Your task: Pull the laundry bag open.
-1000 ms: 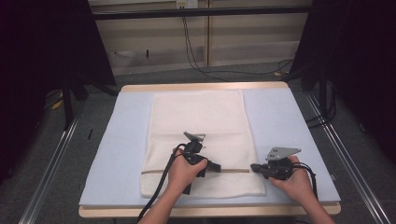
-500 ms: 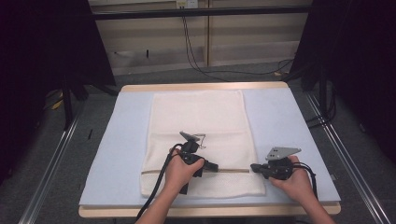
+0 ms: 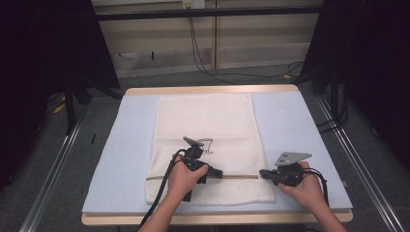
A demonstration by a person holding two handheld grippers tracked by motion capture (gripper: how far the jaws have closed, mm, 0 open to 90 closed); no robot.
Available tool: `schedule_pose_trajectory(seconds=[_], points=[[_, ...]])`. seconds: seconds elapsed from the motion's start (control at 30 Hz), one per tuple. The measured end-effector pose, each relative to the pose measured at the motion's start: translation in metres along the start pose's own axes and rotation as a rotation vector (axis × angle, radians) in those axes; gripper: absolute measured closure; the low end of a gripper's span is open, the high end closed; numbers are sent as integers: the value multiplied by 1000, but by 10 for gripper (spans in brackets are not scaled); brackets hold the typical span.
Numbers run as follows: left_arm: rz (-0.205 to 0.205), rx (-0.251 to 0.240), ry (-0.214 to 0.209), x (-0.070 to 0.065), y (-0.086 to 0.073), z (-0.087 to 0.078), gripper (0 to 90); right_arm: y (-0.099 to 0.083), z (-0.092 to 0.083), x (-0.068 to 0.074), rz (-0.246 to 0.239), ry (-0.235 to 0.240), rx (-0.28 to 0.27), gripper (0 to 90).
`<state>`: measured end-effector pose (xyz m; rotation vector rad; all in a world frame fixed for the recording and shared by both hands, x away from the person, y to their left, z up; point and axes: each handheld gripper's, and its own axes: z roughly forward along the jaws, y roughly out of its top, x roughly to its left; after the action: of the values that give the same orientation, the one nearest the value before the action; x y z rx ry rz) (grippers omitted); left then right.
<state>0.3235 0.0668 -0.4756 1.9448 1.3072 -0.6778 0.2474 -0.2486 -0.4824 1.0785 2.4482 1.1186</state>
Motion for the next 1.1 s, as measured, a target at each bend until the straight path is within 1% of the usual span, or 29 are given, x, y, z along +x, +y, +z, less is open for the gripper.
schedule_pose_trajectory(seconds=[0.03, 0.07, 0.17, 0.27, 0.3, 0.4, 0.43, 0.47, 0.5, 0.53, 0.57, 0.63, 0.7, 0.73, 0.77, 0.8, 0.9, 0.93, 0.97, 1.0, 1.07, 1.1], points=[[0, -7, -3, 1, 0, 0, 874, 0, 0, 0, 0, 0, 1, 900], [-9, -8, -7, 1, -1, -1, 873, 0, 0, 0, 0, -1, 0, 900], [-12, -17, 4, 3, -2, -5, 873, 0, 0, 0, -1, 1, 0, 900], [-27, -19, -12, 4, -2, -5, 873, 0, 0, 0, -1, 1, 0, 900], [-15, -14, -8, 5, -2, -5, 874, 0, 0, 0, -1, 1, 0, 900], [-12, -16, -10, 4, -2, -6, 873, 0, 0, 0, 0, 1, 0, 900], [-3, -9, -15, 4, -2, -7, 873, 0, 0, 0, 0, 1, 0, 900], [2, -13, -4, 4, -3, -6, 874, 0, 0, 0, 0, 1, 0, 900], [-2, -13, -5, 3, -3, -6, 873, 0, 0, 0, 0, 1, 0, 900], [8, -12, 2, 4, -3, -7, 873, 0, 0, 0, 1, 2, 0, 900], [8, -8, 6, 3, -3, -8, 874, 0, 0, 0, 1, 1, 0, 900], [2, -19, 12, 4, -4, -10, 874, 0, 0, 0, 0, 1, 0, 900], [3, -15, 5, 6, -4, -13, 873, 0, 0, 0, 1, 1, 0, 900], [-6, -20, -4, 5, -4, -13, 874, 0, 0, 0, 0, 1, 1, 900], [-1, -21, 8, 5, -4, -13, 873, 0, 0, 0, 2, 0, 1, 900], [-1, -16, -2, 6, -4, -14, 873, 0, 0, 0, 3, 0, 1, 900], [3, -17, 9, 6, -5, -14, 873, 0, 0, 0, 2, -1, 1, 900], [1, -16, -2, 6, -5, -14, 873, 0, 0, 0, 1, -2, 1, 900], [-2, -18, 7, 8, -5, -15, 873, 0, 0, 0, 1, -2, 1, 900], [-7, -20, 4, 8, -5, -15, 874, 0, 0, 0, 1, -2, 1, 900], [-3, -22, -2, 10, -6, -17, 874, 0, 0, 0, 2, -1, 1, 900], [-11, -19, 1, 10, -6, -18, 873, 0, 0, 0, 3, 0, 1, 900]])
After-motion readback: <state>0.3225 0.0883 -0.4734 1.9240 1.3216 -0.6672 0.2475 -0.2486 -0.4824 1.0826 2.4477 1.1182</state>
